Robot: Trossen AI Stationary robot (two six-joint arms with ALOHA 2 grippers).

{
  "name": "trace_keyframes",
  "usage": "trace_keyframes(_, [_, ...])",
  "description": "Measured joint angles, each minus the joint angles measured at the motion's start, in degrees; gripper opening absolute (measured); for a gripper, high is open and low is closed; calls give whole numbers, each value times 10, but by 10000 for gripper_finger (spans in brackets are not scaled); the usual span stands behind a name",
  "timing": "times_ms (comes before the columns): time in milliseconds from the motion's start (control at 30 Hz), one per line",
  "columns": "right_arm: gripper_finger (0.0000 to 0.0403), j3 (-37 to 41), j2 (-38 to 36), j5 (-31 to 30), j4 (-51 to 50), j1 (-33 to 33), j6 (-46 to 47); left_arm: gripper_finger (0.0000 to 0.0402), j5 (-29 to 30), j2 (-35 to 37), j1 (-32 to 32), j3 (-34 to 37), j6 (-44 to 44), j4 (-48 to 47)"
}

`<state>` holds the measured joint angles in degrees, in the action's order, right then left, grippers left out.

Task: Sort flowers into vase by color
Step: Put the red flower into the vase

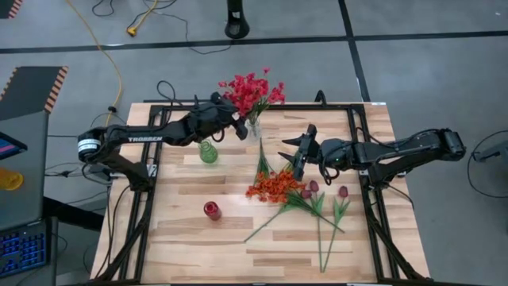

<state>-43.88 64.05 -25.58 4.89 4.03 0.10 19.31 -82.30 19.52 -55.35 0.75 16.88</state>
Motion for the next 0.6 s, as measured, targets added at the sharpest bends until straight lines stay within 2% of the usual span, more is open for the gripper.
trace_keyframes(300, [226, 0, -12, 0, -3, 0, 0, 222, -12, 43, -11, 0, 2, -90])
trace_keyframes(600, [226, 0, -56, 0, -28, 0, 16, 222, -10, 71, -15, 0, 9, -152])
